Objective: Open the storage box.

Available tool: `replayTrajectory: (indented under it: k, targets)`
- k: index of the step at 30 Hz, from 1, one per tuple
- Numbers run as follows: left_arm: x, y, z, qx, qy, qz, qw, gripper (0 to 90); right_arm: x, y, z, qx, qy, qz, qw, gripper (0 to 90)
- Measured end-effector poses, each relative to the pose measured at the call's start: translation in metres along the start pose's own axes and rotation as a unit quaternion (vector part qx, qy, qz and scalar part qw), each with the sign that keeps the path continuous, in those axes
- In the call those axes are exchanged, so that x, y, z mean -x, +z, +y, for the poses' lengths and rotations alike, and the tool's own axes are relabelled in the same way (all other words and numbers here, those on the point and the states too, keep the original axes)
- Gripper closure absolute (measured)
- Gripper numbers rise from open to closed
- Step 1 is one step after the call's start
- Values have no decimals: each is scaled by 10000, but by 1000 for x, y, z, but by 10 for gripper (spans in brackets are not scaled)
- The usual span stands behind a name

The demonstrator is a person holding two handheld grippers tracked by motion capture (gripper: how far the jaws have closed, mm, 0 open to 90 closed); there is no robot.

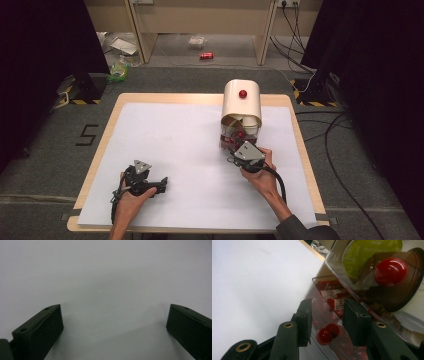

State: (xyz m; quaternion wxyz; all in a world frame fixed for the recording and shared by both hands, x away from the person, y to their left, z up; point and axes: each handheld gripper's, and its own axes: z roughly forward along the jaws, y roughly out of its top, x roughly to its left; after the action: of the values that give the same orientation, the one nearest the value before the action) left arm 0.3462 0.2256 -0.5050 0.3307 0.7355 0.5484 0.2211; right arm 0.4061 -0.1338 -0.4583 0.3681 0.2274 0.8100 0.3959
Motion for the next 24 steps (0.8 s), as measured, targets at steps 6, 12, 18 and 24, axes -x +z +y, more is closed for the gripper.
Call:
replayTrajectory:
  k: [6, 12, 18, 24]
  targets:
    - [0, 0, 0, -4, -3, 0, 10000, 2, 0, -6, -1, 29, 93, 134, 9999, 597]
    - [0, 0, 0, -3, -4, -1, 10000, 2, -1, -11, -1, 54, 262, 269, 9993, 597]
    - [0, 0, 0, -2, -7, -4, 10000, 2, -2, -16, -1, 55, 365, 401, 9985, 598]
    - [0, 0, 0, -1, -6, -1, 10000, 2, -3, -25, -3, 90, 482, 574, 9971, 599]
